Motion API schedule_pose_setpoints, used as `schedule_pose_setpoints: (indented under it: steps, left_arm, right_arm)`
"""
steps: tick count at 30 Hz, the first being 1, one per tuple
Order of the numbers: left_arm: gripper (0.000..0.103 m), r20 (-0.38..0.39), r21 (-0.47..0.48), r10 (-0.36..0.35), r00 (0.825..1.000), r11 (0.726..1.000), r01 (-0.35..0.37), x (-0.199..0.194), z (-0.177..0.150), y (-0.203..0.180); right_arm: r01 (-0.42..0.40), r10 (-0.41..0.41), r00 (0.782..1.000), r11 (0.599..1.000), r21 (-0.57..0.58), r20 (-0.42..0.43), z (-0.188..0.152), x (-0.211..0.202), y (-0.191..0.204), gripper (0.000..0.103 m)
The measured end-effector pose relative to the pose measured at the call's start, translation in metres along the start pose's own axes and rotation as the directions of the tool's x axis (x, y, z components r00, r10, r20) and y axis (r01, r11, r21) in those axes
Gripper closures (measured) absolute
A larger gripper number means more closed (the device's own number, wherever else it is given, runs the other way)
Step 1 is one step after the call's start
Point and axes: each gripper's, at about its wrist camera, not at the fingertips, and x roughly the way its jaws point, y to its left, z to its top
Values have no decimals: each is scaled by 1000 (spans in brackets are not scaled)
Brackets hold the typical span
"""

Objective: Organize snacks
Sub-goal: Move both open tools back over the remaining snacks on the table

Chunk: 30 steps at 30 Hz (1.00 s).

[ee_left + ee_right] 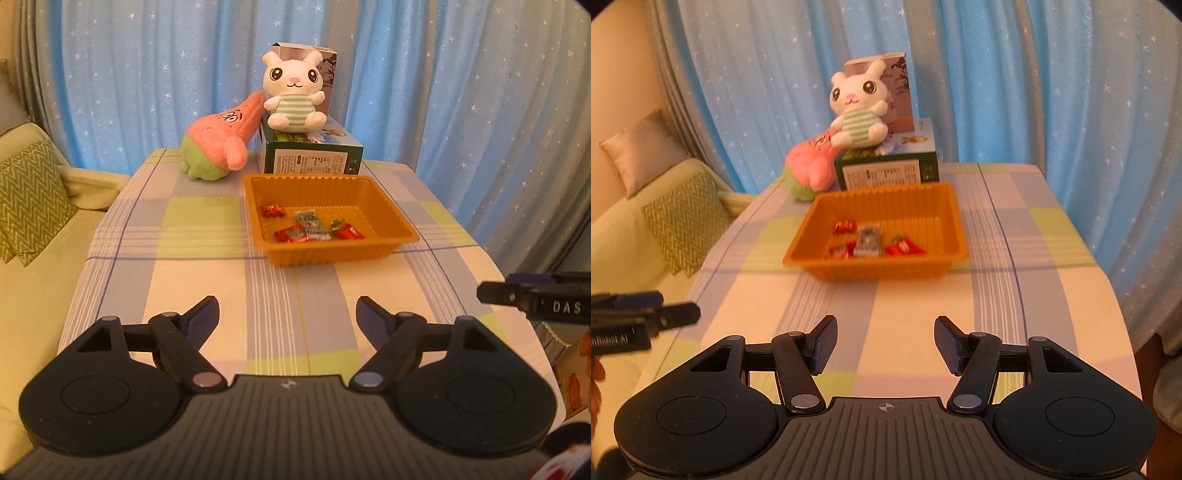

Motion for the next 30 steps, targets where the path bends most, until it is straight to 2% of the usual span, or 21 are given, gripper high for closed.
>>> schedule_pose_setpoints:
  steps: [9,15,21,30]
  left_arm:
    - [24,-40,-52,10,999,999,-12,-27,-50,9]
    - [24,-58,-59,37,998,997,-41,-35,-72,18]
    - [24,-67,-38,67,996,997,-70,-36,-84,23]
    - [24,-95,-14,75,993,997,-77,-26,-97,24]
  right_arm:
    - [25,-25,999,1000,-8,-35,-69,-27,9,44]
    - [28,-26,998,999,22,-60,-98,-34,9,44]
    - [24,-24,996,1000,-3,-81,-112,-34,15,44]
    - [-10,5,994,999,-48,-105,-117,-19,26,44]
